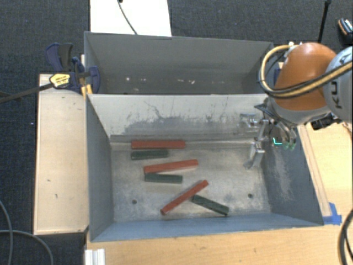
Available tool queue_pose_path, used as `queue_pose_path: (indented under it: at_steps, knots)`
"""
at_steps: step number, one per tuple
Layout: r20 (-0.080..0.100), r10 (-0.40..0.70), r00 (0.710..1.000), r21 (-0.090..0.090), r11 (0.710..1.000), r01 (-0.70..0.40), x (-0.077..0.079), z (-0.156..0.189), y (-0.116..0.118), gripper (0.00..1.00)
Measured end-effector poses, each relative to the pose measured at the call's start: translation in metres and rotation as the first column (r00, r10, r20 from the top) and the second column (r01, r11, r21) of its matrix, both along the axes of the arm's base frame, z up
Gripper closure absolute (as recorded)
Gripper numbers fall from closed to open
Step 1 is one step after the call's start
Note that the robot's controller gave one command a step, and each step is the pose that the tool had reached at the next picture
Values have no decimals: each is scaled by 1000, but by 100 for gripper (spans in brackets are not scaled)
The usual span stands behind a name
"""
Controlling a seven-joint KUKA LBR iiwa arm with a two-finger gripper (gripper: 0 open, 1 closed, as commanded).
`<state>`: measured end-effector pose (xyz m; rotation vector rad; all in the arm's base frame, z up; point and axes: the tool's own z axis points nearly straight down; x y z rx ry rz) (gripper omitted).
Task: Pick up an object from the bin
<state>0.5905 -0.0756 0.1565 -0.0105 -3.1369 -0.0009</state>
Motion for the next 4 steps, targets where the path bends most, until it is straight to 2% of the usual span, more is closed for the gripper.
queue_pose_path:
  at_steps: [1, 2, 3, 4]
  knots:
    - [0, 88, 996, 3, 996, -88, -3, -87, 44, 0]
    - [5, -69, 998, 3, 998, 69, -26, -86, 114, 0]
    - [6, -69, 998, 0, 998, 69, -25, -86, 111, 100]
    - [16, -30, 999, 0, 1000, 30, -24, 59, 107, 100]
